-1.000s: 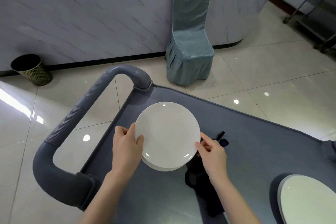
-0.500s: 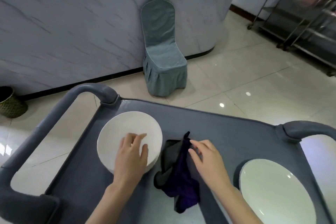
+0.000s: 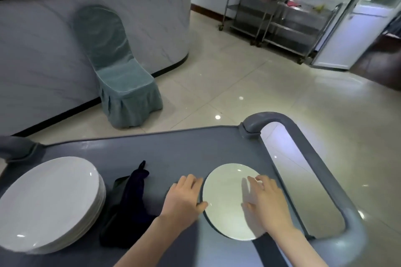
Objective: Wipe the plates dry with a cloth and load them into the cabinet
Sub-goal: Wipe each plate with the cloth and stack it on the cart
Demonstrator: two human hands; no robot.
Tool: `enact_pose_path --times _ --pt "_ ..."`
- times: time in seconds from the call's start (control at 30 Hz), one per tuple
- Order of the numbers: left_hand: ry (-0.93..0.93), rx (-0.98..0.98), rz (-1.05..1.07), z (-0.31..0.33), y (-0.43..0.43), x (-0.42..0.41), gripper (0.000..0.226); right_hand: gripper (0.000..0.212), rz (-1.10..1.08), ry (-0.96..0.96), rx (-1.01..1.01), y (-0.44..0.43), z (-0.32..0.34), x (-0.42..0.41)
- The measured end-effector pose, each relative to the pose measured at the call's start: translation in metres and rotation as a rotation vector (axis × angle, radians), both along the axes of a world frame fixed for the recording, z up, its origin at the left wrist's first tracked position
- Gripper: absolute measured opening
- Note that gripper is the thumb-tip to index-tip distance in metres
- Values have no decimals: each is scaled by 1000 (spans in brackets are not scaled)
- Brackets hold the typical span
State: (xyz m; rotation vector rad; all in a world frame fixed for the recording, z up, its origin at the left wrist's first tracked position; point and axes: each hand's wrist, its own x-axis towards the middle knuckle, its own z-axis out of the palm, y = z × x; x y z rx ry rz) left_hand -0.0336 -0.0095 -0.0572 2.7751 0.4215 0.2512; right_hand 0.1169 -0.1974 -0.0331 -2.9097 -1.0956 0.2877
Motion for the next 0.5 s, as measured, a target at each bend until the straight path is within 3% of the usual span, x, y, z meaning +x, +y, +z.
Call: enact_pose_path --times 0.2,0.37,0.5 --pt "273 -23 87 -24 -11 25 74 75 -82 46 -83 -30 -8 25" --pt "224 -501 171 -28 -11 27 62 75 -207 250 12 -33 -13 32" --pt "160 -690 280 -27 -15 27 63 81 -301 377 123 -32 -15 33"
